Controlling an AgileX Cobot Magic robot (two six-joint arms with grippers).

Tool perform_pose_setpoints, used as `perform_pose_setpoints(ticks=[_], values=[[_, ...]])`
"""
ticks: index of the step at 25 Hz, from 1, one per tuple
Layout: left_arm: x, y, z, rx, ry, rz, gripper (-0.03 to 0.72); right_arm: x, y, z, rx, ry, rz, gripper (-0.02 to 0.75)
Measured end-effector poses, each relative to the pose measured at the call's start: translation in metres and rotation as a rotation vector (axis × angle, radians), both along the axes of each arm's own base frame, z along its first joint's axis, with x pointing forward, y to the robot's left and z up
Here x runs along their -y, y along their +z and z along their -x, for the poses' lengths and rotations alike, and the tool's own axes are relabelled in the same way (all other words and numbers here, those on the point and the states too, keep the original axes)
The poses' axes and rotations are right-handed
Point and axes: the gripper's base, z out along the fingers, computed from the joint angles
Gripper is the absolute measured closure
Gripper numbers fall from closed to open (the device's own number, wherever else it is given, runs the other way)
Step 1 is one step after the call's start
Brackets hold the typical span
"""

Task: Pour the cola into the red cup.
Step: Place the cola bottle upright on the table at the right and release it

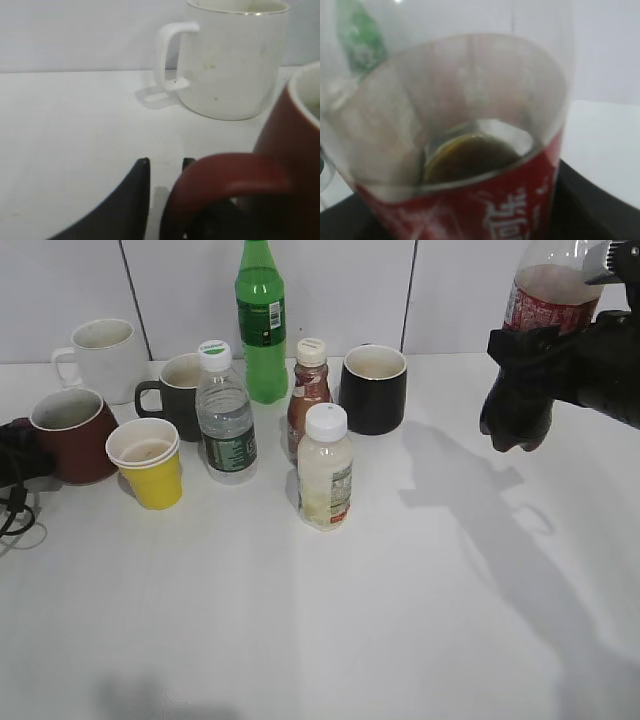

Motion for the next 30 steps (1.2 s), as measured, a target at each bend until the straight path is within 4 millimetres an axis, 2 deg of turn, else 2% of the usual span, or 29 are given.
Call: perform_pose_setpoints(ticks=[3, 6, 23, 30], values=[[0.000, 0.000, 0.000, 0.000, 0.004, 0.001, 0.432, 0.000, -0.002, -0.001, -0.005, 0.000, 0.002, 0.276], [-0.001, 0.001, 0.000, -0.004, 0.006, 0.001, 0.414, -0.001, -0.007, -0.002, -0.022, 0.000, 0.006, 0.276], [0.004, 0.009, 0.022, -0.055, 0.007, 0.006, 0.401, -0.001, -0.011, -0.004, -0.029, 0.000, 0.008, 0.276], [0.006, 0.019, 0.032, -0.054, 0.006, 0.006, 0.369, -0.001, -0.011, -0.004, -0.027, 0.001, 0.007, 0.276]])
